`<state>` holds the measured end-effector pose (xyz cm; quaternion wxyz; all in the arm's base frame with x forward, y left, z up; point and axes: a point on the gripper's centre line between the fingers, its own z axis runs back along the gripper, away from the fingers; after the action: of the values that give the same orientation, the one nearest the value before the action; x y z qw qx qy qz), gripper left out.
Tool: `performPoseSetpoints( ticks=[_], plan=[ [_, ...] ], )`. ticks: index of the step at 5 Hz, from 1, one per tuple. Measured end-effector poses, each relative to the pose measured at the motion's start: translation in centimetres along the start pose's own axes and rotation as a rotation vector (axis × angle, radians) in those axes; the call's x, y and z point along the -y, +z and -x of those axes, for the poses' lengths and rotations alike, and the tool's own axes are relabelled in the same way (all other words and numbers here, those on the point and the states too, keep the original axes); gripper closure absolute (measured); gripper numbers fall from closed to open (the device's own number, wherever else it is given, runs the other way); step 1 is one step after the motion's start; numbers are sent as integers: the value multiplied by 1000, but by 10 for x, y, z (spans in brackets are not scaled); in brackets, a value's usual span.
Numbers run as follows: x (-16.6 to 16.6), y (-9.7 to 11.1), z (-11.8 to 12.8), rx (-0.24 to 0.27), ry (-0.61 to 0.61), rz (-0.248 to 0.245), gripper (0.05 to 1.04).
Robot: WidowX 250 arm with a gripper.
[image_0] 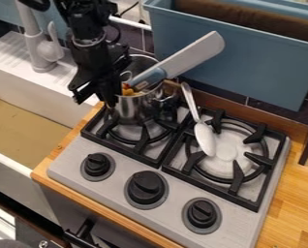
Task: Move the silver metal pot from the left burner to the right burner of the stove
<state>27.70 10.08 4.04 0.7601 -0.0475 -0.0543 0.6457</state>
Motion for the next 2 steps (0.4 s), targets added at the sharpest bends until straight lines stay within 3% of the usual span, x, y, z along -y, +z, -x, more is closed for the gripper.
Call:
performPoseSetpoints(
  ticks=[2],
  plan=[
    [-24,18,1,-55,-17,-51,1030]
  ],
)
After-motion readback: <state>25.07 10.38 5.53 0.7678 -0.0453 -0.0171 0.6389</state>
